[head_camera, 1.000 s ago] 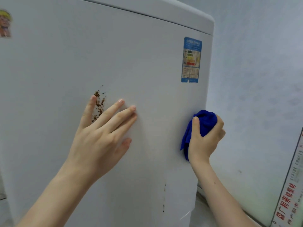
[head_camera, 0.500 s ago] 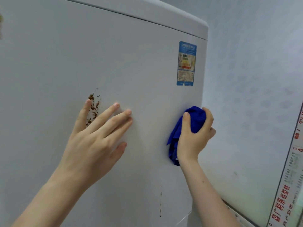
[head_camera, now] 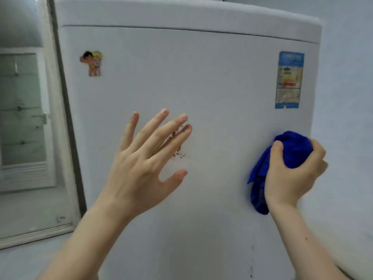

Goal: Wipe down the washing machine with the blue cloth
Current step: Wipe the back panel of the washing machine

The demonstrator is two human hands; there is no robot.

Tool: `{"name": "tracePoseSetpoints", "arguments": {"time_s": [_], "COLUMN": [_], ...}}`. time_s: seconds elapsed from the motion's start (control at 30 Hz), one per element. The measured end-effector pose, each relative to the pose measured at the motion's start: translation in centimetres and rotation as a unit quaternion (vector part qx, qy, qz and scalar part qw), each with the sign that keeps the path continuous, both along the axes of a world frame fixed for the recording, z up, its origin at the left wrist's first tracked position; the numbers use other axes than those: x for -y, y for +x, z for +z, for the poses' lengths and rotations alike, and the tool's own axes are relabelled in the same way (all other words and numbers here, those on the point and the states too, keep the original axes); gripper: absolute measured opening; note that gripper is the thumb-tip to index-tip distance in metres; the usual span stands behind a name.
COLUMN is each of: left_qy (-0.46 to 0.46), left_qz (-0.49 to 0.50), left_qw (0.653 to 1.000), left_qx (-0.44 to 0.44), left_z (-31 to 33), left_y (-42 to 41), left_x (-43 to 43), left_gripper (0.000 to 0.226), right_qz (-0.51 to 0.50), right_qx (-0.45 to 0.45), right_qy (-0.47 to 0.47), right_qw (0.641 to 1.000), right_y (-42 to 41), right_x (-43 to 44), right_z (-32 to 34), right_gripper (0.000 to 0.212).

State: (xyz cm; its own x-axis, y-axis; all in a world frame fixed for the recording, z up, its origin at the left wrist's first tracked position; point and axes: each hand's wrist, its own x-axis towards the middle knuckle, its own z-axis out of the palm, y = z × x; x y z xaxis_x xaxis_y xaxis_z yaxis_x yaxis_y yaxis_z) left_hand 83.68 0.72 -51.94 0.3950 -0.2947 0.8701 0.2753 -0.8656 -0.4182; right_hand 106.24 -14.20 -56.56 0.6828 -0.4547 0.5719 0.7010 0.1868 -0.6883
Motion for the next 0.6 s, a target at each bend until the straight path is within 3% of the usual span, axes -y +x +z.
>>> {"name": "tracePoseSetpoints", "arguments": {"time_s": [0.07,0.17,0.27,0.33,0.43,0.53,0.6], "left_qy": [-0.013,-0.043,-0.109,-0.17,-0.277,-0.338,-0.341], "left_qz": [0.015,0.035,0.066,0.088,0.059,-0.014,-0.041], "left_qw": [1.0,0.998,0.991,0.981,0.958,0.941,0.939], "left_qx": [-0.002,0.005,0.031,0.044,0.052,0.009,-0.013], "left_z": [0.7,0.8,0.7,0.8,0.8,0.0,-0.6], "left_y": [-1.6,-4.6,-7.7,-9.6,-11.0,-10.1,-9.1], "left_x": [-0.7,-1.7,-3.0,-3.8,-4.7,-4.9,-5.0], "left_gripper": [0.071,0.08,0.089,0.098,0.11,0.116,0.114], "right_qz": [0.001,-0.015,-0.01,-0.006,0.0,0.005,0.032], "right_qx": [0.002,0.124,0.302,0.363,0.313,0.162,0.074], "right_qy": [0.01,-0.063,-0.225,-0.28,-0.238,-0.129,-0.05], "right_qw": [1.0,0.99,0.926,0.889,0.92,0.978,0.995], "right_y": [-2.0,-7.7,-11.6,-11.2,-8.3,-4.8,-3.7], "right_x": [-1.7,-5.2,-7.3,-6.9,-4.7,-2.4,-1.6], "right_z": [1.3,0.9,-3.0,-5.4,-4.9,-1.1,1.4], "right_gripper": [0.055,0.05,0.051,0.053,0.05,0.051,0.053]}}
